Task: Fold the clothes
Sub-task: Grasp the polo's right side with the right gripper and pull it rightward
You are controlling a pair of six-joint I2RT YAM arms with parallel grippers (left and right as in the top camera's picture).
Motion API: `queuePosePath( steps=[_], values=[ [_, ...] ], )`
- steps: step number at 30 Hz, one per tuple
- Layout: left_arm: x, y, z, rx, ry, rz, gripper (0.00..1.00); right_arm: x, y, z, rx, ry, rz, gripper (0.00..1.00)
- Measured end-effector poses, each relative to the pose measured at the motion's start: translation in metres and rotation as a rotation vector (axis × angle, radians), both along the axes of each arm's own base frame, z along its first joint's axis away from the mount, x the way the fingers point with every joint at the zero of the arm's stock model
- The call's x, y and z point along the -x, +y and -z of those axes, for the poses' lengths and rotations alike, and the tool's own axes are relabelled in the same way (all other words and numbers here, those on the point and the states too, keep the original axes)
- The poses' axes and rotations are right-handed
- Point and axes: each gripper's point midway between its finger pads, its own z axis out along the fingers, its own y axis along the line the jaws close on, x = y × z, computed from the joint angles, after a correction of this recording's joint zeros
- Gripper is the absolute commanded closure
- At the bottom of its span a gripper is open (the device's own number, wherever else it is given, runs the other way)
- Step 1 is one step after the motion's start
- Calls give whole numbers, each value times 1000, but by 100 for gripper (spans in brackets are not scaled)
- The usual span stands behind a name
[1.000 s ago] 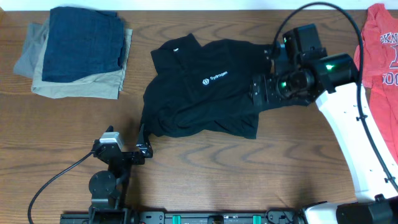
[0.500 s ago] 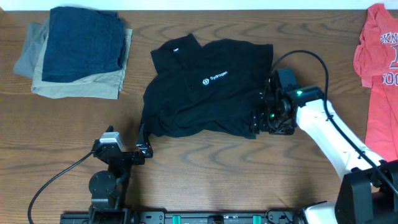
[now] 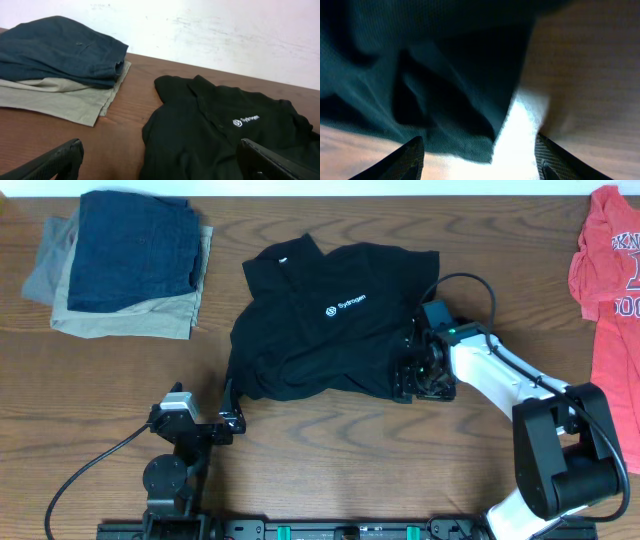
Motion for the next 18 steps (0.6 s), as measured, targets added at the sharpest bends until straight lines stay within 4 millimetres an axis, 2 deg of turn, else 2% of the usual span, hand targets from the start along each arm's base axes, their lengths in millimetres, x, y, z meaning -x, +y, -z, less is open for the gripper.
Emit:
queuePosePath(
  steps=[3, 7, 9, 11, 18],
  values=[
    [0, 0, 0, 0, 1, 0, 2, -1, 0, 1, 14, -5, 2, 46],
    [0, 0, 0, 0, 1, 0, 2, -3, -1, 3, 25, -7, 20, 72],
    [0, 0, 0, 0, 1, 0, 2, -4, -1, 4, 26, -5, 22, 82],
    [0, 0, 0, 0, 1, 0, 2, -4, -1, 5, 27, -4, 29, 98],
    [0, 0, 0, 0, 1, 0, 2, 2, -2, 4, 39, 43, 43, 99]
  ],
)
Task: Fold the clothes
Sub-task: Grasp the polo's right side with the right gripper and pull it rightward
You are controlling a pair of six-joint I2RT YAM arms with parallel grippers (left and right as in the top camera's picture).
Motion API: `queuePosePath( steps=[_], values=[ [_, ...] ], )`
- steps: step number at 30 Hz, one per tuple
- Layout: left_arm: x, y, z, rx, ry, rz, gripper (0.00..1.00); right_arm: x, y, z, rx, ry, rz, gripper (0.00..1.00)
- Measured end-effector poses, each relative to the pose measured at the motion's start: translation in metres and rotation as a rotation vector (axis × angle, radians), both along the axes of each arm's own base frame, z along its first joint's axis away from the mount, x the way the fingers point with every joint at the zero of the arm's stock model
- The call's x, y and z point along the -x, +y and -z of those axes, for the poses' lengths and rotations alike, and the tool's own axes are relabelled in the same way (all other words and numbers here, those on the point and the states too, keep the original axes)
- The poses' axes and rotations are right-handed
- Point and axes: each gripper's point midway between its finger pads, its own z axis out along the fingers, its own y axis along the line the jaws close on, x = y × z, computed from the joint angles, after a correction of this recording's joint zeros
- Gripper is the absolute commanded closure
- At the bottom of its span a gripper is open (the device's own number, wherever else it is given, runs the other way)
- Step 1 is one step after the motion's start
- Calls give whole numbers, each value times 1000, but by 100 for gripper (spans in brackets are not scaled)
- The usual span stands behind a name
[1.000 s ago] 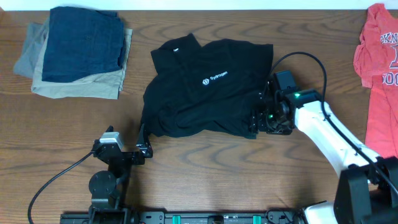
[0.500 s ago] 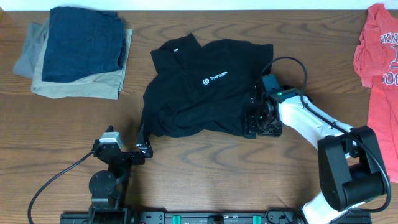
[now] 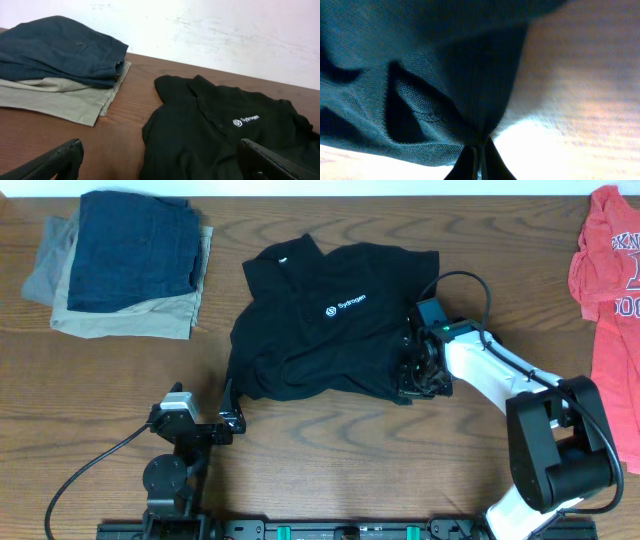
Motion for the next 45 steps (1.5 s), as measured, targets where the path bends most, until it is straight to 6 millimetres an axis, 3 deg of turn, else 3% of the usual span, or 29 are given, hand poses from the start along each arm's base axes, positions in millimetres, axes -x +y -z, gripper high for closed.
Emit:
queuePosePath(
  steps=[4, 7, 12, 16, 19, 24, 29, 40, 45],
  values=[
    [0, 0, 0, 0, 0, 0, 2, 15, -22, -9, 131, 97, 23, 99],
    [0, 0, 0, 0, 0, 0, 2, 16, -43, -31, 254, 133, 52, 99],
    [0, 0, 0, 0, 0, 0, 2, -6, -79, -79, 387, 69, 144, 98],
    [0, 0, 0, 0, 0, 0, 2, -19, -104, -117, 388, -51, 247, 99],
    [0, 0, 0, 0, 0, 0, 2, -17, -116, -141, 360, -112, 306, 99],
    [0, 0, 0, 0, 0, 0, 2, -12, -123, -173, 313, -216, 346, 99],
    [0, 0, 0, 0, 0, 0, 2, -12, -122, -185, 292, -267, 350, 99],
    [1, -11, -4, 131, 0, 46, 2, -17, -121, -186, 282, -288, 351, 98],
    [2, -28, -19, 148, -62, 151, 2, -17, -121, -186, 283, -290, 341, 99]
  ],
)
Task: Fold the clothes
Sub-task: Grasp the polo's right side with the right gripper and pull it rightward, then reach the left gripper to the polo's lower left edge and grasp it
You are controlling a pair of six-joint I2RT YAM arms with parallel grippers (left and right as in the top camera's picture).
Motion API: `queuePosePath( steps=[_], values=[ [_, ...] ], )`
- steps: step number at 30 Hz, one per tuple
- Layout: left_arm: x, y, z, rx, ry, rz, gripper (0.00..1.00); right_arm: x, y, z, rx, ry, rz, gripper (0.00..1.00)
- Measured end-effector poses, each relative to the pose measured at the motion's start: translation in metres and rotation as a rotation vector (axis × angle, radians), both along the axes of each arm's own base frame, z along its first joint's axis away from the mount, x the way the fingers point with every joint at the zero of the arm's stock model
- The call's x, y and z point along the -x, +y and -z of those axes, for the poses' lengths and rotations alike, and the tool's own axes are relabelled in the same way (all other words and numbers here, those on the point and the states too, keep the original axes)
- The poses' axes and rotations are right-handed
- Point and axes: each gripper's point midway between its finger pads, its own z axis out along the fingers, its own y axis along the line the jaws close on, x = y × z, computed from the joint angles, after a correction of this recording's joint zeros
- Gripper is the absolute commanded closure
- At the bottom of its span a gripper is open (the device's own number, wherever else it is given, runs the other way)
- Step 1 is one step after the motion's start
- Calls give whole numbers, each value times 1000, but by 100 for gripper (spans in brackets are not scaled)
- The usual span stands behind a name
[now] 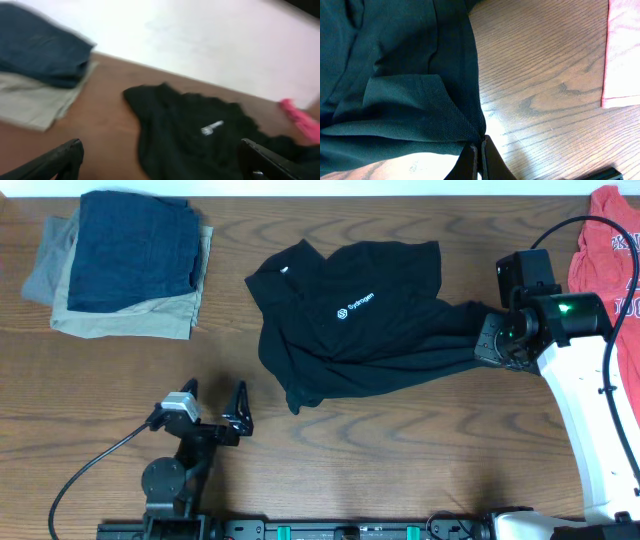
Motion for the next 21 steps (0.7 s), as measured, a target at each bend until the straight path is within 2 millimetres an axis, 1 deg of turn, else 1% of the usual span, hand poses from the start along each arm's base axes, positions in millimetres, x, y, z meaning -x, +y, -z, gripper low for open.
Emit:
queuePosePath(
  steps=[2, 3, 6, 8, 12, 15, 17, 18, 20, 21],
  values=[
    [2, -7, 0, 0, 4, 45, 2, -1, 0, 0, -1, -6, -2, 99],
    [3, -11, 5, 1, 37, 66, 2, -2, 0, 0, -1, -8, -3, 99],
    [5, -17, 22, -1, 182, 103, 2, -3, 1, -1, -2, -14, -3, 99],
    [6, -19, 25, -10, 275, 119, 2, -4, 1, -1, -4, -15, -4, 99],
    [3, -27, 13, -47, 445, 181, 2, -4, 2, -1, -9, -16, -7, 99],
    [-10, -34, -3, -54, 496, 231, 2, -4, 2, -1, -8, -16, -6, 99],
    [-19, -37, -3, -47, 531, 251, 2, -5, -1, -1, -9, -19, 1, 99],
    [-22, -38, 0, -42, 552, 257, 2, -6, -3, -2, -10, -24, 10, 99],
    [-25, -40, 14, -26, 610, 268, 2, -10, -14, -3, -13, -42, 46, 99],
    [-26, -42, 20, -20, 635, 276, 2, -11, -22, -3, -16, -49, 75, 99]
  ],
)
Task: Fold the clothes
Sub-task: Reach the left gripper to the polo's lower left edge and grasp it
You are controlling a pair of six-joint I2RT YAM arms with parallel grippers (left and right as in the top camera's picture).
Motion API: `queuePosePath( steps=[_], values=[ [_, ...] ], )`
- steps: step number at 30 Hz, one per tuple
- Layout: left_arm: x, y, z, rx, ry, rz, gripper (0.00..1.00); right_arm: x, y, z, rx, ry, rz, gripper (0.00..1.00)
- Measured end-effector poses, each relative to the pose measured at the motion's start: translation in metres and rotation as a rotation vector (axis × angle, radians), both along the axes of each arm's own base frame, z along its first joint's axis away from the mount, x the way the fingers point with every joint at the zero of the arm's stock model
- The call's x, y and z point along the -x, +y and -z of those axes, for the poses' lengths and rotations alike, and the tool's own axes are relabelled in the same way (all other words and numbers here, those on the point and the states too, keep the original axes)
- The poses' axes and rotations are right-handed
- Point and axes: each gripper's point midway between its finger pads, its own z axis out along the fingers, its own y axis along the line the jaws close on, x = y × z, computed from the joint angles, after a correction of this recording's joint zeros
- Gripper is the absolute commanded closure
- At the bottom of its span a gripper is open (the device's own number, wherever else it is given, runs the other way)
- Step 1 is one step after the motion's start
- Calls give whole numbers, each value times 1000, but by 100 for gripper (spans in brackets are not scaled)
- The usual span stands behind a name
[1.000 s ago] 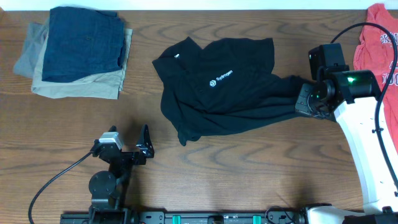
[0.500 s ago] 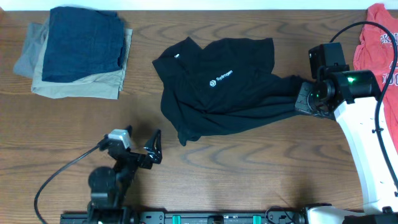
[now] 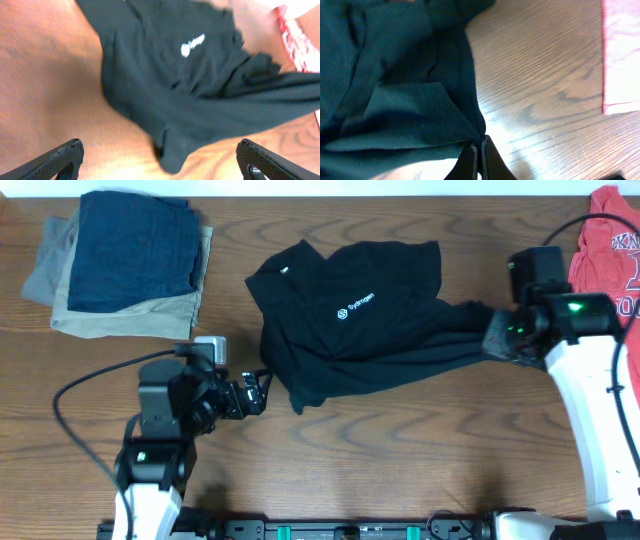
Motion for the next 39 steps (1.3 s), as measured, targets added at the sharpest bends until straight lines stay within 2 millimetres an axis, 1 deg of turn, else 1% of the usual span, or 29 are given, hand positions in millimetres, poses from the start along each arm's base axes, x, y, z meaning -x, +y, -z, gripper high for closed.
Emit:
queuePosePath(
  steps=[2, 6, 8, 10, 12, 18, 24, 26, 29, 31, 33, 36, 37, 39],
  values=[
    [0, -3, 14, 12, 60, 14, 2, -1, -19, -1, -4, -14, 64, 99],
    [2, -10, 37, 47, 168, 46, 2, 3, -63, -2, -25, -35, 206, 99],
    [1, -13, 47, 59, 207, 57, 2, 6, -75, -1, -42, -41, 245, 99],
    [-1, -17, 56, 68, 235, 69, 2, 7, -82, -1, -66, -48, 262, 99],
    [-2, -25, 64, 85, 263, 86, 2, 6, -85, -2, -81, -57, 265, 99],
    [-6, -56, 83, 172, 366, 91, 2, 4, -80, -2, -106, -64, 246, 99],
    [4, -93, 102, 179, 432, 162, 2, 2, -78, -2, -119, -68, 234, 99],
    [6, -100, 110, 169, 455, 152, 2, 2, -77, -2, -122, -68, 232, 98],
    [2, -101, 118, 146, 462, 105, 2, 2, -77, -2, -124, -68, 229, 99],
    [-5, -100, 119, 141, 447, 70, 2, 2, -76, -2, -126, -68, 227, 99],
    [-12, -100, 120, 143, 433, 40, 12, 2, -76, -2, -127, -68, 227, 99],
    [-18, -98, 124, 145, 432, 1, 20, 2, -75, -1, -131, -67, 225, 99],
    [-20, -98, 125, 149, 432, -8, 24, 2, -75, -1, -133, -67, 222, 98],
    [-24, -99, 126, 154, 428, -17, 27, 2, -74, -1, -137, -67, 219, 99]
  ],
)
